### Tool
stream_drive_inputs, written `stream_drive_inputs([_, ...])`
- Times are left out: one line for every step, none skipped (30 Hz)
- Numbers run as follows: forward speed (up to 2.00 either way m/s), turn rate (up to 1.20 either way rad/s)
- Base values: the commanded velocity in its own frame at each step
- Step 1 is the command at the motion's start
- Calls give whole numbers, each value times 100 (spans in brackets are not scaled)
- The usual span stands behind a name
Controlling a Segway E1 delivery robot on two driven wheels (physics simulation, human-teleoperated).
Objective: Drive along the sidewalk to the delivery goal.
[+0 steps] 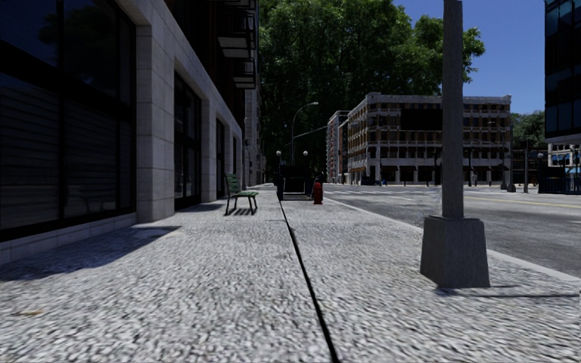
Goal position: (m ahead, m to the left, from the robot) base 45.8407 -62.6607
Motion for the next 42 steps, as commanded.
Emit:
stream_drive_inputs([200, 0])
stream_drive_inputs([200, 0])
stream_drive_inputs([200, 0])
stream_drive_inputs([200, 0])
stream_drive_inputs([200, 0])
stream_drive_inputs([200, 0])
stream_drive_inputs([200, 0])
stream_drive_inputs([200, 0])
stream_drive_inputs([200, 0])
stream_drive_inputs([200, 0])
stream_drive_inputs([200, 0])
stream_drive_inputs([200, 0])
stream_drive_inputs([200, 0])
stream_drive_inputs([200, 0])
stream_drive_inputs([200, 0])
stream_drive_inputs([200, 0])
stream_drive_inputs([200, 0])
stream_drive_inputs([200, 0])
stream_drive_inputs([200, 0])
stream_drive_inputs([200, 0])
stream_drive_inputs([200, 0])
stream_drive_inputs([200, 0])
stream_drive_inputs([200, 0])
stream_drive_inputs([200, 0])
stream_drive_inputs([200, 0])
stream_drive_inputs([200, 0])
stream_drive_inputs([200, 0])
stream_drive_inputs([200, 0])
stream_drive_inputs([200, 0])
stream_drive_inputs([200, 0])
stream_drive_inputs([200, 0])
stream_drive_inputs([200, 0])
stream_drive_inputs([200, 0])
stream_drive_inputs([200, 0])
stream_drive_inputs([200, 0])
stream_drive_inputs([200, 0])
stream_drive_inputs([200, 0])
stream_drive_inputs([200, 0])
stream_drive_inputs([200, 0])
stream_drive_inputs([200, 0])
stream_drive_inputs([200, 0])
stream_drive_inputs([200, 0])
